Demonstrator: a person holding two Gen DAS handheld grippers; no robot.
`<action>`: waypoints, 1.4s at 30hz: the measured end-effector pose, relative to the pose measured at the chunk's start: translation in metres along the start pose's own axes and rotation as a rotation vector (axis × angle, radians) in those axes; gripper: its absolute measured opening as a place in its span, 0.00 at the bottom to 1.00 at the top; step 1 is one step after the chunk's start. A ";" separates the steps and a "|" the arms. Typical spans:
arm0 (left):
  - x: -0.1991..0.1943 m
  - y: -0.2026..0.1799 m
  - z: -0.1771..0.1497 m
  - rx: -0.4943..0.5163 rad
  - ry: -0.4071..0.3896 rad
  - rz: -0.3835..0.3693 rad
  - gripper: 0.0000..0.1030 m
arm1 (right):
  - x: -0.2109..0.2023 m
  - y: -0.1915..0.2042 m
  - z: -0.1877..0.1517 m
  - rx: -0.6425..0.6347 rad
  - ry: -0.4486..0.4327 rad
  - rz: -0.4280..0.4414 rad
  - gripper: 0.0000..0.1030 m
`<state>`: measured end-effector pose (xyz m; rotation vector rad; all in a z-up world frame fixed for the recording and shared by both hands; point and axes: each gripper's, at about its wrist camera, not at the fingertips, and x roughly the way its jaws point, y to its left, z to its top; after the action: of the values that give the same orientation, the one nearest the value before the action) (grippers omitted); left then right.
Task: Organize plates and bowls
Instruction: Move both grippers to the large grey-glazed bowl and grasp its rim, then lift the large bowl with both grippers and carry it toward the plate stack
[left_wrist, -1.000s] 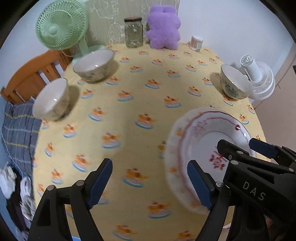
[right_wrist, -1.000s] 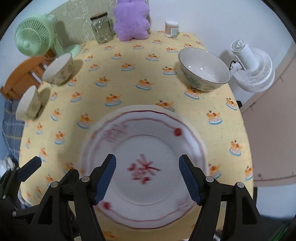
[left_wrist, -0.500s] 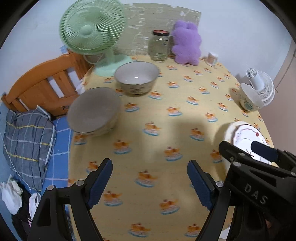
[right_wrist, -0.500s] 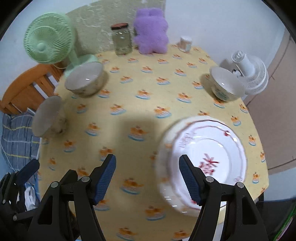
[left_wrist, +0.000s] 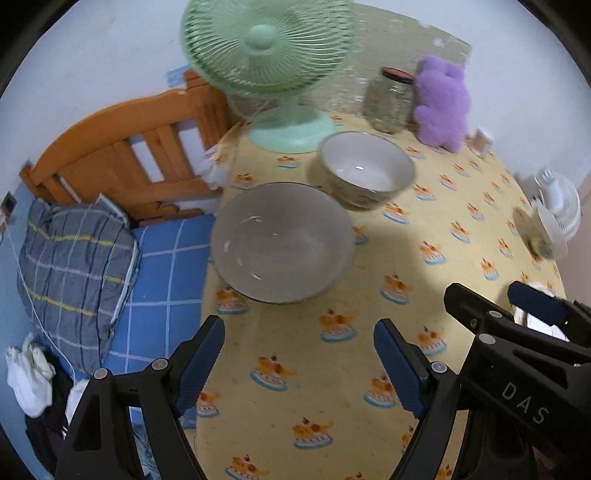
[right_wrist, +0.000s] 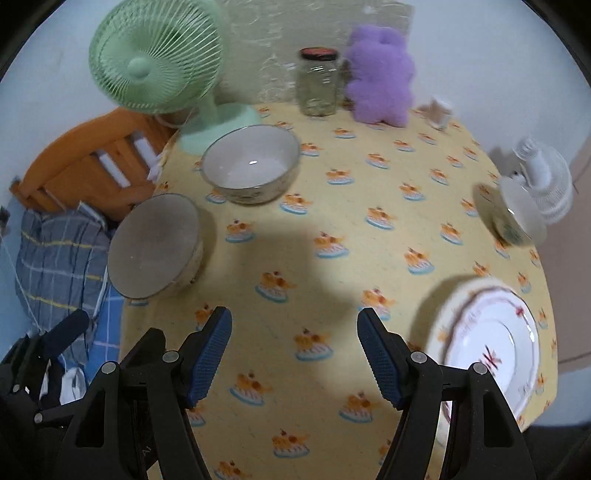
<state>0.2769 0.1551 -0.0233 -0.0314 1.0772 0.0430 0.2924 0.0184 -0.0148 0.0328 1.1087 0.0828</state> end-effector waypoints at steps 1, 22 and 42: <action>0.002 0.003 0.002 -0.003 0.000 0.004 0.82 | 0.004 0.004 0.004 -0.001 0.001 0.014 0.71; 0.070 0.050 0.049 -0.025 0.002 0.038 0.65 | 0.076 0.065 0.056 -0.046 -0.007 0.041 0.55; 0.077 0.045 0.052 -0.031 0.046 0.029 0.37 | 0.087 0.082 0.061 -0.076 0.046 0.066 0.28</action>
<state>0.3573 0.2040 -0.0667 -0.0445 1.1231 0.0854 0.3812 0.1080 -0.0595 -0.0004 1.1496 0.1855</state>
